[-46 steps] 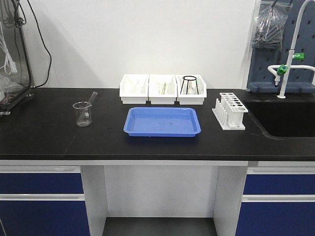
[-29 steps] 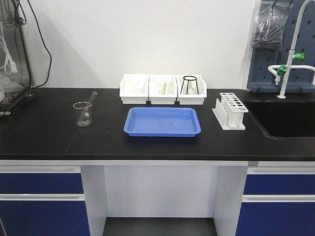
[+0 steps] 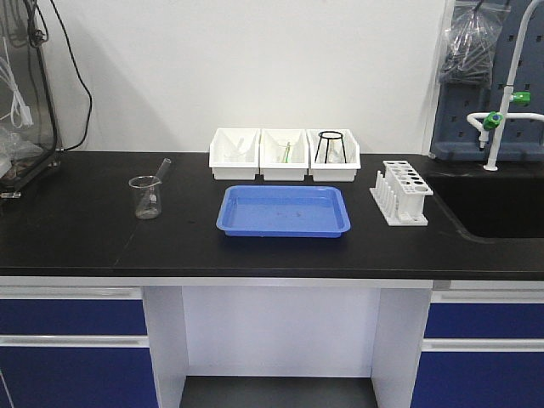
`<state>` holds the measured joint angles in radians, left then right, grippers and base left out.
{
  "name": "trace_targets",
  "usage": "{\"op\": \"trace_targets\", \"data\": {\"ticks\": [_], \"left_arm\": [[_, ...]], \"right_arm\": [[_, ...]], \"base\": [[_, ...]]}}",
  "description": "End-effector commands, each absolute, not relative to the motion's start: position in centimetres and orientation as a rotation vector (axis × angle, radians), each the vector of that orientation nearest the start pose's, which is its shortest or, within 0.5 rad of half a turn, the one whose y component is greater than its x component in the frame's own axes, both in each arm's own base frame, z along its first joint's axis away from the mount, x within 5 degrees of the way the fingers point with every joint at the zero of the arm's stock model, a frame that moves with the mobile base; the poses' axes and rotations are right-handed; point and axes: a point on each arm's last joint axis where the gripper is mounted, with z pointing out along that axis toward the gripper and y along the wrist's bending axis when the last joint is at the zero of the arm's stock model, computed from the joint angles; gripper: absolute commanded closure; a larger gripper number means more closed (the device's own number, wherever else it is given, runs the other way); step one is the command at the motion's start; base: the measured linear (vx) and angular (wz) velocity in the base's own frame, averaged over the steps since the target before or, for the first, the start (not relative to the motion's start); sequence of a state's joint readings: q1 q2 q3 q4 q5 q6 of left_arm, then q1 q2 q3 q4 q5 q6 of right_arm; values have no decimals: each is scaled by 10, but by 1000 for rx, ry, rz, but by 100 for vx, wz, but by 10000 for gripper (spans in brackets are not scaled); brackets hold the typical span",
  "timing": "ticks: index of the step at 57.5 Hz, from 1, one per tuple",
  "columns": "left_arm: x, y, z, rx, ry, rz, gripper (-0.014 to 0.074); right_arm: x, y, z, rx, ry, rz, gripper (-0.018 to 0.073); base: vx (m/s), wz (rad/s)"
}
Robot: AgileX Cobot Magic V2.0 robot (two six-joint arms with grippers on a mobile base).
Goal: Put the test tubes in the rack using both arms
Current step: 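Drive the base forward up to the bench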
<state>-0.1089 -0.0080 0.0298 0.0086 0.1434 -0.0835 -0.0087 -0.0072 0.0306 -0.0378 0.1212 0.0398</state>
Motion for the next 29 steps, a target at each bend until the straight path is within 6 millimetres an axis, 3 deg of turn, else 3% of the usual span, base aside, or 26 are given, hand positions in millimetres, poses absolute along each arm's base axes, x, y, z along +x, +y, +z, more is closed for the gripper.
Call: {"op": "trace_targets", "data": {"ticks": [1, 29], "left_arm": [[58, -6, 188, 20, 1600, -148, 611], [58, -6, 188, 20, 1600, -148, 611]], "right_arm": [[57, -1, 197, 2, 1544, -20, 567], [57, -1, 197, 2, 1544, -20, 567]], "base": [[4, 3], [15, -1]]}}
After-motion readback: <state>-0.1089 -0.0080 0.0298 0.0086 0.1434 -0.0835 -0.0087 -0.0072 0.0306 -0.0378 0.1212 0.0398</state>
